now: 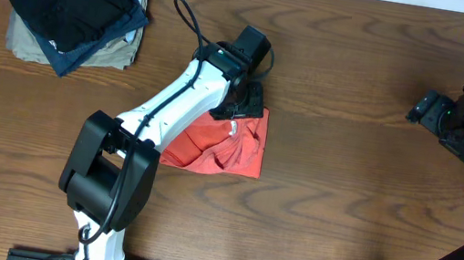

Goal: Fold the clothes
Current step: 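Lay the left end over the folded bundle and press with left gripper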

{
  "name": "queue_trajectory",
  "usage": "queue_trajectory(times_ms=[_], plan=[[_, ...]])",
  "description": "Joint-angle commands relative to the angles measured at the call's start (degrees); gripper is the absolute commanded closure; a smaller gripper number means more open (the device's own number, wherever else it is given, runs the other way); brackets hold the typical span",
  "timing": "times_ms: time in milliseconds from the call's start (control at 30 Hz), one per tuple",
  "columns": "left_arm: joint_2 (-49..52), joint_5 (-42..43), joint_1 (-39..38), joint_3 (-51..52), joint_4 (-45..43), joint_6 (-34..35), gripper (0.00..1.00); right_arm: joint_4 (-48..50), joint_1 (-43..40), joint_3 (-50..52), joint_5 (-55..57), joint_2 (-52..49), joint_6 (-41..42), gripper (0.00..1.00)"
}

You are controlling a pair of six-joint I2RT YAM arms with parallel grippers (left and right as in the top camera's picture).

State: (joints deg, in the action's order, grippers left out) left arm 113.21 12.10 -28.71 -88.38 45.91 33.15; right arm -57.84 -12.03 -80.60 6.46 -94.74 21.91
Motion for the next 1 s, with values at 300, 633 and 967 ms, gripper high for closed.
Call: queue_trajectory(times_ms=[300, 633, 967], plan=[[4.1, 0.3, 0.2, 0.4, -8.2, -1.2, 0.78, 0.0, -0.3, -0.2, 0.6, -0.1, -0.1, 0.01], [4.0, 1.8, 0.1, 0.1, -15.6, -1.0, 0.81, 0.0, -0.3, -0.2, 0.6, -0.1, -0.1, 0.01], [3.5, 2.9, 0.2, 0.0, -16.5, -1.0, 0.86, 0.0, -0.3, -0.2, 0.6, -0.1, -0.1, 0.01]])
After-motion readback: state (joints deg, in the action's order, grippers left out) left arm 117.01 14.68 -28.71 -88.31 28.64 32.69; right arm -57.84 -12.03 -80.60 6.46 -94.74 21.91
